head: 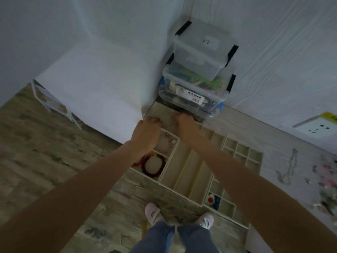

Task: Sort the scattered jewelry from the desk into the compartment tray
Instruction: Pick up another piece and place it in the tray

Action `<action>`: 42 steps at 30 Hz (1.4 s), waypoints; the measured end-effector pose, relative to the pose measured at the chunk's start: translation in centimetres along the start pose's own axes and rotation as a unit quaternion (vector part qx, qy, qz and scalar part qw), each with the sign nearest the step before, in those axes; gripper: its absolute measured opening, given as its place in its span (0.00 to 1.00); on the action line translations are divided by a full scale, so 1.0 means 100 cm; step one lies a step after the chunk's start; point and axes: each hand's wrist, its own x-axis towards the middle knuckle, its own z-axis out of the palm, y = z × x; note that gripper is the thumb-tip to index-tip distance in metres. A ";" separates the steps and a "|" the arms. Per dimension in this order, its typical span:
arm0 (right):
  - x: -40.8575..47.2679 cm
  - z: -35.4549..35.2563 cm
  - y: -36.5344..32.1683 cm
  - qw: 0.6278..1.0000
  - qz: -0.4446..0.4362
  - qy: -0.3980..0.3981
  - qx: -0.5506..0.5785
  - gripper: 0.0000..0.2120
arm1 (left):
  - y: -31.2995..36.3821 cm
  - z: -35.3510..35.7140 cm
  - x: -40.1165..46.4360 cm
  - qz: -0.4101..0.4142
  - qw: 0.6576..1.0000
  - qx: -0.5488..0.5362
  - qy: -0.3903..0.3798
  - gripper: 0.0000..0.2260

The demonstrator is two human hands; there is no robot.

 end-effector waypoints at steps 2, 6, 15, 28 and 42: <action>0.002 0.002 -0.001 1.000 -0.009 -0.011 -0.011 0.15 | 0.002 -0.001 0.001 0.019 0.999 0.047 0.006 0.18; 0.006 0.007 -0.003 1.000 -0.021 -0.019 0.001 0.12 | 0.002 -0.001 0.004 0.020 0.996 0.088 0.001 0.17; 0.006 0.006 -0.005 0.995 -0.016 -0.027 0.093 0.11 | 0.001 -0.005 0.009 0.046 0.993 0.097 0.051 0.16; 0.013 0.005 -0.004 0.994 -0.039 -0.085 -0.057 0.11 | -0.005 -0.003 0.009 0.132 0.977 0.142 0.092 0.14; 0.026 0.009 -0.009 0.992 -0.096 -0.060 -0.055 0.09 | -0.009 -0.001 0.012 0.131 0.987 0.072 0.066 0.16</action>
